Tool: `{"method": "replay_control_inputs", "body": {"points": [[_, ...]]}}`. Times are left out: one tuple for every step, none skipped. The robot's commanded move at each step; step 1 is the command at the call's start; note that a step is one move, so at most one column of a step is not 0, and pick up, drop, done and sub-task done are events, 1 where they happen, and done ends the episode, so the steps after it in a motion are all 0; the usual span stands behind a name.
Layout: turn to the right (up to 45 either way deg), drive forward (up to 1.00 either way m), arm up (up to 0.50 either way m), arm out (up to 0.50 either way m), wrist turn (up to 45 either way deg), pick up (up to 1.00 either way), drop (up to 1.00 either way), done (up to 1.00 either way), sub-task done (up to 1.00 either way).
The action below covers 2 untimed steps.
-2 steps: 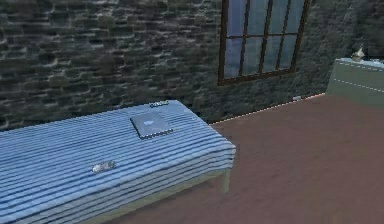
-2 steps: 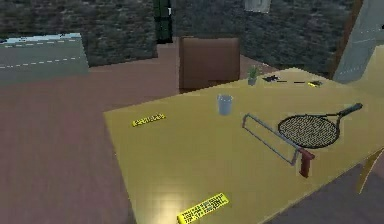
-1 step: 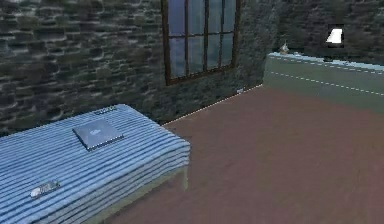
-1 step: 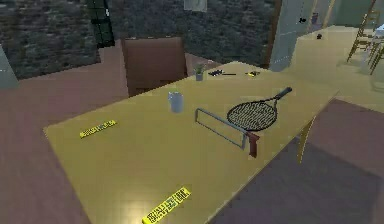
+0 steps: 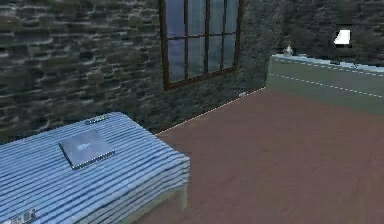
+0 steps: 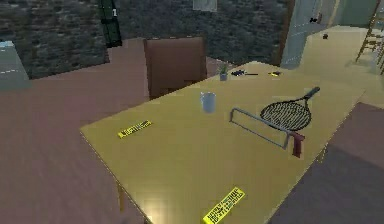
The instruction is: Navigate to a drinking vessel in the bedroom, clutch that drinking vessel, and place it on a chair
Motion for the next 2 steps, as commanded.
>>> {"method": "replay_control_inputs", "body": {"points": [[45.0,0.0,0.0,0.0,0.0,0.0,0.0,0.0,0.0],[0.0,1.0,0.0,0.0,0.0,0.0,0.0,0.0,0.0]]}}
